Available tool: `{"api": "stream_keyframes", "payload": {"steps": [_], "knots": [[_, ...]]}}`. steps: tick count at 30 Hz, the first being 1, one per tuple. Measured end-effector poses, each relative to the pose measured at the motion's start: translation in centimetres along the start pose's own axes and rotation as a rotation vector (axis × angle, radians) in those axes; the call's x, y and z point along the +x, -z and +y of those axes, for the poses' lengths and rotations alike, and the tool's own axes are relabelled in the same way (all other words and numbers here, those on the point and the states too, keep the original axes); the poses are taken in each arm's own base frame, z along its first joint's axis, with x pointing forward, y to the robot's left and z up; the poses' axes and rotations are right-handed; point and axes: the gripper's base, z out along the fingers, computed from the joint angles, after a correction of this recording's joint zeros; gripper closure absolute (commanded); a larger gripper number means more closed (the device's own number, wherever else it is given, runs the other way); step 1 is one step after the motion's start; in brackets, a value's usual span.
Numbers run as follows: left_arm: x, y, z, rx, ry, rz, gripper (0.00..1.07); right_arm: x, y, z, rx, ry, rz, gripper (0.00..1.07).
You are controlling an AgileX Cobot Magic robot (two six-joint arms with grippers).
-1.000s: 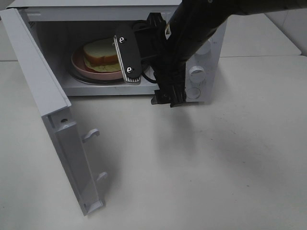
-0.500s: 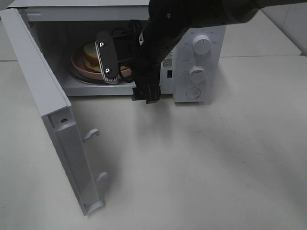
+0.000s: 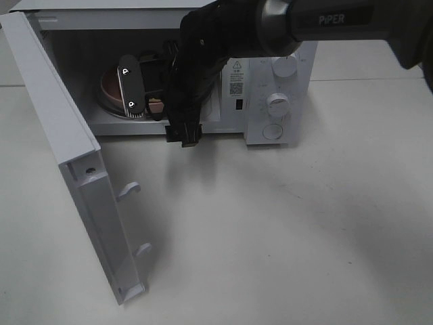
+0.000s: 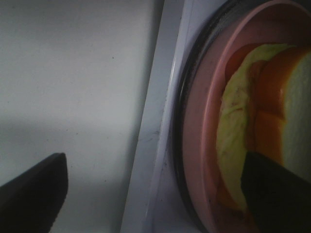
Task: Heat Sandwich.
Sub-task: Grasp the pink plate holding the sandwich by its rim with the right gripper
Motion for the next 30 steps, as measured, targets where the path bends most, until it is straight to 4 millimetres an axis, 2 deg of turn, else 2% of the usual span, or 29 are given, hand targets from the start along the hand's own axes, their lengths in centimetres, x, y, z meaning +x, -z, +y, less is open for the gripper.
{"api": "stream_keyframes", "payload": {"steps": [7,16,20,30], "knots": [[0.0,0.0,0.0,0.000,0.000,0.000,0.10,-1.4,-1.5,-0.8,0.012,0.000,-0.015,0.15],[0.0,0.0,0.0,0.000,0.000,0.000,0.10,-2.2,-2.7,-1.9,0.031,-0.018,-0.022,0.17],[0.0,0.0,0.0,0.000,0.000,0.000,0.10,-2.1,-3.2,-2.1,0.035,-0.022,-0.023,0.18],[0.0,0.0,0.0,0.000,0.000,0.000,0.10,-0.7,-6.3,-0.9,-0.014,-0.068,-0.014,0.21]]}}
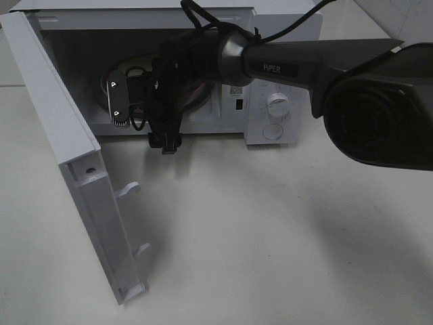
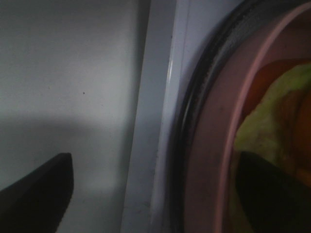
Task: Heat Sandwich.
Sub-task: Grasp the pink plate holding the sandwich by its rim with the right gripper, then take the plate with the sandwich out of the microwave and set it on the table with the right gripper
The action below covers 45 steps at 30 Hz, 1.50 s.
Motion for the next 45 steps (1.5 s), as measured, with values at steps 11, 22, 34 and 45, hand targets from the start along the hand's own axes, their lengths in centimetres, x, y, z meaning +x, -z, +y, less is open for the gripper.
{"api": "stream_keyframes", "payload": {"steps": [11,22,34,45], "knots": [[0.0,0.0,0.0,0.000,0.000,0.000,0.10,0.2,-1.1,0.0,0.032,-0.045,-0.044,0.39],[0.0,0.0,0.0,0.000,0.000,0.000,0.10,0.1,0.1,-0.6,0.016,-0.039,-0.040,1.07],[0.0,0.0,0.0,0.000,0.000,0.000,0.10,0.5,2.8,0.0,-0.028,0.151,-0.014,1.07],[0.0,0.0,0.0,0.000,0.000,0.000,0.10,1.2,5.0,1.7,-0.022,0.261,-0.026,1.07]]}}
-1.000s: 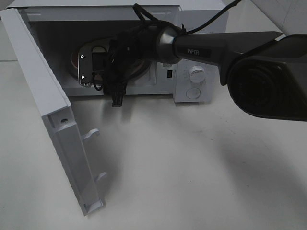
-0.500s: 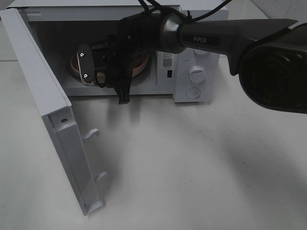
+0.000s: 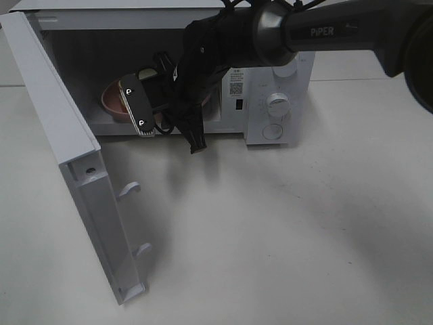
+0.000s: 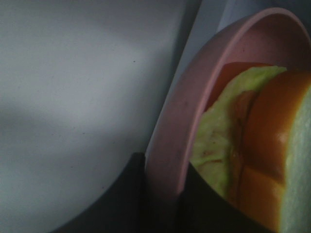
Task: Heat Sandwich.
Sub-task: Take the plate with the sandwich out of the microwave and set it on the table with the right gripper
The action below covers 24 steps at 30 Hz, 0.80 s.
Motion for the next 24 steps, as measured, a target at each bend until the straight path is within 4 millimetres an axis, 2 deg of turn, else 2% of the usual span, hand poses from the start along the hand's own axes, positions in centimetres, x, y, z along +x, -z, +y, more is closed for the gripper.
{"api": "stream_keyframes", "payload": {"steps": [11,24], "knots": [[0.0,0.0,0.0,0.000,0.000,0.000,0.10,0.7,2.7,1.7,-0.032,0.061,-0.028,1.07],[0.0,0.0,0.0,0.000,0.000,0.000,0.10,0.4,5.8,4.0,-0.050,0.116,-0.101,1.07]]}}
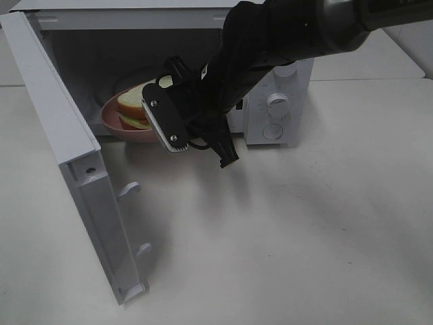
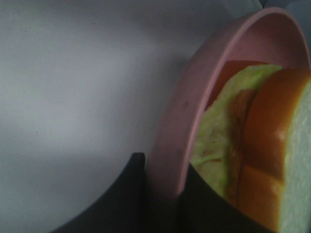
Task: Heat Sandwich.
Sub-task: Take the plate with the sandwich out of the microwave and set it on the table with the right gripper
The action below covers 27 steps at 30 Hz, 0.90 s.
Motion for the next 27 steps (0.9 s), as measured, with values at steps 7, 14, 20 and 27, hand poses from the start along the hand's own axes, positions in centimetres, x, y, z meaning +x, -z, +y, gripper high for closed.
{"api": "stream_keyframes", "payload": {"steps": [7,14,20,27], "knots": [[0.0,0.0,0.0,0.000,0.000,0.000,0.10,0.2,1.1,1.2,0.001,-0.001,-0.001,1.07],[0.0,0.0,0.0,0.000,0.000,0.000,0.10,0.2,2.9,3.3,-0.011,0.003,-0.001,1.07],[0.0,0.0,0.0,0.000,0.000,0.000,0.10,0.1,4.2,4.5,-0.016,0.001,0.001,1.07],[0.0,0.0,0.0,0.000,0.000,0.000,0.10,0.1,6.3,6.3,-0.004,-0.013,0.008,1.07]]}}
